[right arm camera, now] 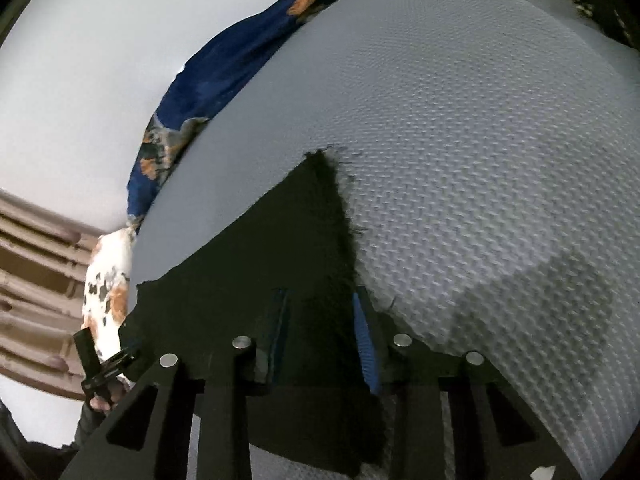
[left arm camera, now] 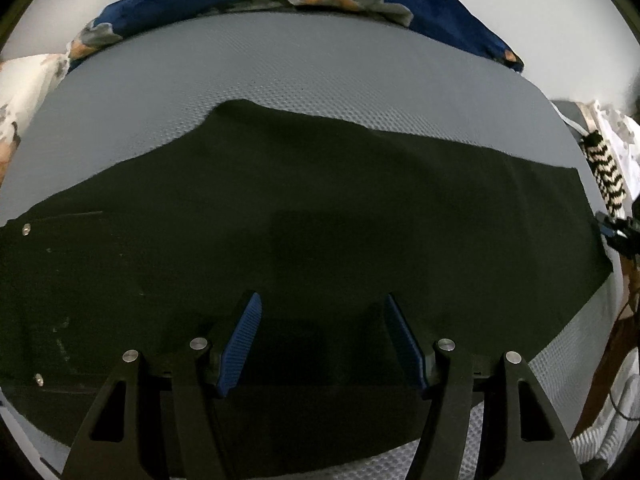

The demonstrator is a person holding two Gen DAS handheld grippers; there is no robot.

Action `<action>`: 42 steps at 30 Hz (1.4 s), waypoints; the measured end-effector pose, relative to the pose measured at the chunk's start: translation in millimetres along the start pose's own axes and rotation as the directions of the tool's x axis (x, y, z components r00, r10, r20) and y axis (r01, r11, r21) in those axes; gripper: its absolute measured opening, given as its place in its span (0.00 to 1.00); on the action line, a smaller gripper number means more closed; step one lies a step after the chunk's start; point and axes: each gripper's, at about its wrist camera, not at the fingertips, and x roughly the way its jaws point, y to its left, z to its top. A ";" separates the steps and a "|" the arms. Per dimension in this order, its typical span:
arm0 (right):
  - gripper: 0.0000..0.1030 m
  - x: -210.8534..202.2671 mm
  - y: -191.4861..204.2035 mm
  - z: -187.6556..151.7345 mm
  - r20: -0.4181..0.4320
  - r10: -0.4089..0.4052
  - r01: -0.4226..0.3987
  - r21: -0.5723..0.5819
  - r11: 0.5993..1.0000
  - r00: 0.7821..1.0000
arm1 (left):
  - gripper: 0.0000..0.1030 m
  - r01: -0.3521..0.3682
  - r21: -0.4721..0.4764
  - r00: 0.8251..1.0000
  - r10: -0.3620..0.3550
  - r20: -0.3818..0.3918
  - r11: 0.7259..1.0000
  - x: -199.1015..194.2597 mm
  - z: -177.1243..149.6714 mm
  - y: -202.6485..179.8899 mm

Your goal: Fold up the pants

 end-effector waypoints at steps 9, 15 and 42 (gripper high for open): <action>0.12 13.4 9.7 -3.2 0.005 -0.002 0.002 0.003 1.000 1.000 | 0.65 -0.025 0.039 1.000 0.025 0.015 0.999 8.8 -1.4 -11.4; 0.09 5.1 36.9 -12.6 0.079 0.029 -0.030 0.014 0.999 0.996 | 0.65 0.012 -0.012 1.000 -0.012 0.025 1.000 4.2 -2.0 -3.6; 0.08 138.0 273.4 -38.3 -0.141 0.186 -0.210 -0.182 0.961 0.972 | 0.65 0.115 -0.196 0.980 -0.078 0.185 0.974 -63.6 -59.6 92.6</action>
